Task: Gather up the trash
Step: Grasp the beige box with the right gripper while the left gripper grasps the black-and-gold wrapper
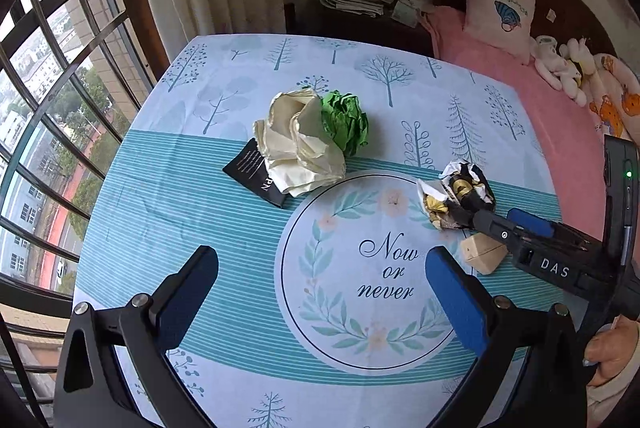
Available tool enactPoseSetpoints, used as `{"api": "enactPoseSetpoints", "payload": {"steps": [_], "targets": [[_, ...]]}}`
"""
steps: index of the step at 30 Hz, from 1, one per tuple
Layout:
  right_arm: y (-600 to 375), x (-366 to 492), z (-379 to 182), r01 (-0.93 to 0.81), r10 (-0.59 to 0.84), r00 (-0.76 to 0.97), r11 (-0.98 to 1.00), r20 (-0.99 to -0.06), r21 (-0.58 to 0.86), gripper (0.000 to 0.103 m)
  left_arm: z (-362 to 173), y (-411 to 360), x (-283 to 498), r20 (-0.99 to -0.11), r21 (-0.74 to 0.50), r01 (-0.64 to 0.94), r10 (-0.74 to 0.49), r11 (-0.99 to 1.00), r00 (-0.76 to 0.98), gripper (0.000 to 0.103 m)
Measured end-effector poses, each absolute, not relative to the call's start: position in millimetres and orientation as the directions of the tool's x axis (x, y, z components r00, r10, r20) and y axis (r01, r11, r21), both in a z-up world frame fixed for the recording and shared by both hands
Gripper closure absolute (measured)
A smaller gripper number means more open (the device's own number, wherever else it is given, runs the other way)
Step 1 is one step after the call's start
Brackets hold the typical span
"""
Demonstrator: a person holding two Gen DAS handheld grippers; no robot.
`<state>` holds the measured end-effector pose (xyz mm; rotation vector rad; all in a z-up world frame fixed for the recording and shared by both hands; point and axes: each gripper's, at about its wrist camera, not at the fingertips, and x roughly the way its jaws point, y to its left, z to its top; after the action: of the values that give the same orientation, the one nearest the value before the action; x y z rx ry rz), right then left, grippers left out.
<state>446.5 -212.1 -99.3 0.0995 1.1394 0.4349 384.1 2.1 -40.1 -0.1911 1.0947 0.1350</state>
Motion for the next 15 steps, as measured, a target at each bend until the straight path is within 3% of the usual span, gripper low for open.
{"api": "enactPoseSetpoints", "payload": {"steps": [15], "targets": [[-206.6, 427.4, -127.1, -0.436, 0.323, 0.362, 0.888, -0.874, 0.148, 0.031, -49.7, -46.5, 422.6, -0.900, -0.101, -0.094, -0.051, 0.990, 0.433, 0.001]]}}
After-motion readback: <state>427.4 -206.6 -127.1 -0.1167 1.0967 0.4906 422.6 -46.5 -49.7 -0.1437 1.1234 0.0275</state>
